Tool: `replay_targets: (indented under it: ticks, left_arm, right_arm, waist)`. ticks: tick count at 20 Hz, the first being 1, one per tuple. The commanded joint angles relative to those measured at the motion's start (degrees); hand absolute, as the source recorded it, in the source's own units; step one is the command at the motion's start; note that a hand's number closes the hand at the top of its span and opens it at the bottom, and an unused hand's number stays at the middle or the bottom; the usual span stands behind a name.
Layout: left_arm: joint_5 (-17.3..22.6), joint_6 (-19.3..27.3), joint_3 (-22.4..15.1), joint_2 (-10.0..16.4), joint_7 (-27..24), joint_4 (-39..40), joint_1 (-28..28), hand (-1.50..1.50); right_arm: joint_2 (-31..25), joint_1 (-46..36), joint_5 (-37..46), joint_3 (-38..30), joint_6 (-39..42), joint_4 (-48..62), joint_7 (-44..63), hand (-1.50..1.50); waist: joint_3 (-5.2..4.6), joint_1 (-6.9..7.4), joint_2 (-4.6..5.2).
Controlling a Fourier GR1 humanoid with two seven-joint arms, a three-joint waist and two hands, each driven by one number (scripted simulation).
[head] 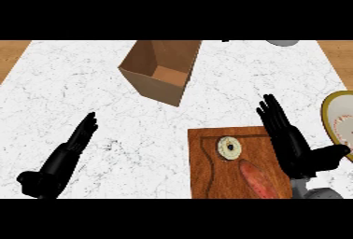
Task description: Pick the cupcake from the cutting board and place it in the cardboard box
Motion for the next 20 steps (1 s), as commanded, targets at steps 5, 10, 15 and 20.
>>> replay_targets:
  ticks: [5, 10, 15, 20]
  left_arm:
    - [-4.9, 0.8, -0.6, -1.7, 5.7, 0.9, -13.9, 0.0]
    - [-5.0, 0.5, -2.2, -2.3, 4.3, 1.9, -10.6, 0.0]
    - [-4.9, 0.3, -2.7, -3.5, 5.0, 2.4, -11.8, 0.0]
    - [-6.5, 1.7, -3.0, -5.1, 7.9, 3.1, -15.3, 0.0]
  right_arm:
    - [-2.0, 2.6, 16.3, 10.4, -8.2, -4.6, 7.1, -1.5]
    - [-17.1, 1.0, 37.2, 9.6, -12.1, 1.1, 1.0, -1.5]
    - [-20.5, 4.0, 56.6, 17.0, -19.3, -3.4, 3.4, -1.5]
    - [-25.7, 5.1, 68.3, 17.9, -12.6, -20.1, 22.0, -1.5]
  waist:
    - [0.84, -1.05, 1.82]
    - [0.26, -1.99, 1.42]
    - [0.55, -2.2, 1.15]
    - [0.59, -2.21, 1.18]
